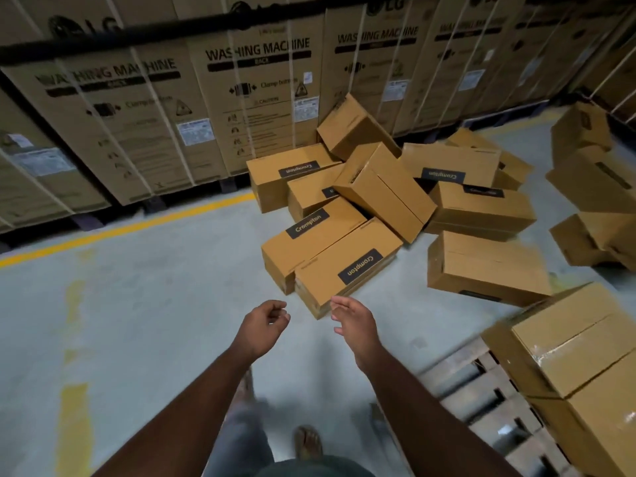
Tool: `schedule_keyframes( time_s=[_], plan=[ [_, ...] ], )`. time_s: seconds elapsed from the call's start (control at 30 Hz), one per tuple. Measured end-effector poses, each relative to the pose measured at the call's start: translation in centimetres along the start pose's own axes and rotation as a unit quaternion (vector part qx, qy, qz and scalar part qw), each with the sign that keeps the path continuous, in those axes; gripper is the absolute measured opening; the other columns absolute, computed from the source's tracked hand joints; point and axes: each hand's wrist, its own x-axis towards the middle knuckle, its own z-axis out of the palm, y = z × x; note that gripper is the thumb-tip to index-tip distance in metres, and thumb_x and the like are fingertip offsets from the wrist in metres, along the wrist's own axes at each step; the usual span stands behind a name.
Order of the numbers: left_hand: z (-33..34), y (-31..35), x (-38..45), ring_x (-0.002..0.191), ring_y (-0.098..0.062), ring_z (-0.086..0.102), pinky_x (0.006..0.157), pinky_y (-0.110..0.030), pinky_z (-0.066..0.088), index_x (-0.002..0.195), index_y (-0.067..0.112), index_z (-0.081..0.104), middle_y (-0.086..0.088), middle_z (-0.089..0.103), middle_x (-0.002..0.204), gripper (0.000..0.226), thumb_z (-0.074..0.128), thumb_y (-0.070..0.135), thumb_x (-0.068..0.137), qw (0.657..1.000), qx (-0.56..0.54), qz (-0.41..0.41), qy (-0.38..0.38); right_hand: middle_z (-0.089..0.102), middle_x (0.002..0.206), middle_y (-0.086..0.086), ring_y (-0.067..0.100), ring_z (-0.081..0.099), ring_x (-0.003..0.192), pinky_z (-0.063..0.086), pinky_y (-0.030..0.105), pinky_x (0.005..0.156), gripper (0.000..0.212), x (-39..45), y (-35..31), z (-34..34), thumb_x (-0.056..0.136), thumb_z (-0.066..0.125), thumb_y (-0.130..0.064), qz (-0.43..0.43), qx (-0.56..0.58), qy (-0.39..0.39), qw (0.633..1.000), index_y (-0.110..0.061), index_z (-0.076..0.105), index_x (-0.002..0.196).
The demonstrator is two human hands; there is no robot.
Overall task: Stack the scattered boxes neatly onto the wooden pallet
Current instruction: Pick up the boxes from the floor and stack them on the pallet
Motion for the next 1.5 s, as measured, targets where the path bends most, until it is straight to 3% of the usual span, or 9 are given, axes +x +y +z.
schedule_keyframes(
  time_s=[0.13, 0.27, 0.43, 0.67, 0.83, 0.97, 1.1, 1.27, 1.5],
  plan=[
    [-1.8, -0.8, 10.3, 0.101, -0.015, 0.071, 0.085, -0.014, 0.051, 0.126, 0.014, 0.068, 0.001, 0.074, 0.106, 0.03, 0.069, 0.021, 0.097, 0.998, 0.016, -0.019, -0.058, 0.073, 0.11, 0.0, 0.024, 0.069, 0.109, 0.059, 0.047, 0.098, 0.013, 7.5, -0.9, 3.1, 0.103, 0.063, -0.021, 0.029, 0.008, 0.07, 0.997, -0.023, 0.073, 0.109],
    [-2.7, -2.5, 20.9, 0.105, -0.019, 0.069, 0.102, -0.035, 0.053, 0.128, 0.012, 0.068, -0.001, 0.073, 0.11, 0.032, 0.07, 0.019, 0.097, 0.992, 0.059, -0.031, -0.106, 0.071, 0.127, 0.001, 0.019, 0.067, 0.116, 0.056, 0.039, 0.103, 0.023, 15.5, 0.5, 7.0, 0.103, 0.063, -0.021, 0.066, -0.027, 0.112, 0.991, -0.021, 0.072, 0.124],
    [-1.3, -5.7, 32.0, 0.109, -0.02, 0.066, 0.096, -0.028, 0.049, 0.129, 0.014, 0.065, -0.001, 0.069, 0.12, 0.033, 0.07, 0.017, 0.097, 0.98, 0.124, -0.049, -0.145, 0.042, 0.163, 0.0, 0.022, 0.044, 0.147, 0.038, 0.036, 0.121, 0.054, 24.8, 4.2, 10.5, 0.109, 0.052, -0.022, 0.102, -0.181, -0.047, 0.977, -0.019, 0.038, 0.161],
    [6.4, -14.6, 45.1, 0.126, -0.018, 0.058, 0.105, -0.03, 0.048, 0.145, 0.018, 0.054, -0.002, 0.058, 0.147, 0.053, 0.072, 0.023, 0.096, 0.959, 0.189, -0.032, -0.208, 0.008, 0.175, 0.005, 0.025, 0.014, 0.16, 0.018, 0.037, 0.128, 0.074, 42.7, 13.8, 11.9, 0.109, 0.05, -0.027, 0.092, -0.22, -0.028, 0.971, -0.012, 0.005, 0.167],
    [11.5, -18.7, 50.7, 0.139, -0.017, 0.049, 0.088, 0.0, 0.041, 0.156, 0.02, 0.04, 0.002, 0.045, 0.157, 0.075, 0.078, 0.018, 0.091, 0.945, 0.225, 0.008, -0.238, -0.014, 0.174, 0.007, 0.029, -0.004, 0.162, 0.003, 0.046, 0.129, 0.092, 48.8, 23.4, 12.9, 0.107, 0.05, -0.044, 0.132, -0.27, -0.093, 0.949, -0.009, -0.012, 0.165],
    [14.2, -19.5, 52.0, 0.144, -0.021, 0.044, 0.113, -0.038, 0.046, 0.158, 0.015, 0.033, -0.001, 0.039, 0.161, 0.085, 0.081, 0.018, 0.088, 0.935, 0.247, 0.079, -0.242, -0.008, 0.175, -0.002, 0.025, 0.004, 0.162, 0.006, 0.058, 0.127, 0.083, 45.7, 29.6, 12.5, 0.104, 0.027, -0.067, 0.21, -0.245, -0.046, 0.945, -0.022, -0.003, 0.167],
    [15.8, -19.5, 51.6, 0.153, -0.014, 0.025, 0.122, -0.035, 0.031, 0.164, 0.014, 0.017, 0.001, 0.022, 0.169, 0.101, 0.082, 0.03, 0.088, 0.931, 0.266, 0.074, -0.237, 0.035, 0.165, 0.009, 0.033, 0.036, 0.15, 0.029, 0.054, 0.124, 0.077, 42.0, 33.7, 7.6, 0.1, 0.043, -0.066, 0.36, -0.031, 0.08, 0.929, -0.021, 0.029, 0.162],
    [20.7, -21.1, 50.8, 0.158, -0.021, 0.014, 0.124, -0.033, 0.018, 0.165, 0.015, 0.009, -0.003, 0.009, 0.173, 0.094, 0.064, 0.049, 0.097, 0.91, 0.296, -0.045, -0.287, 0.045, 0.156, -0.003, 0.027, 0.043, 0.146, 0.033, 0.051, 0.123, 0.072, 40.4, 34.4, 1.6, 0.102, 0.041, -0.069, 0.331, 0.26, 0.18, 0.889, -0.029, 0.034, 0.161],
    [27.1, -24.0, 54.1, 0.134, -0.038, 0.052, 0.109, -0.053, 0.047, 0.147, 0.006, 0.043, -0.017, 0.049, 0.146, 0.099, 0.086, 0.05, 0.07, 0.905, 0.296, -0.092, -0.293, 0.06, 0.14, -0.004, 0.022, 0.061, 0.123, 0.05, 0.045, 0.107, 0.055, 41.9, 38.3, 1.2, 0.098, 0.069, -0.035, 0.296, 0.263, 0.227, 0.89, -0.029, 0.046, 0.148]
  ],
)
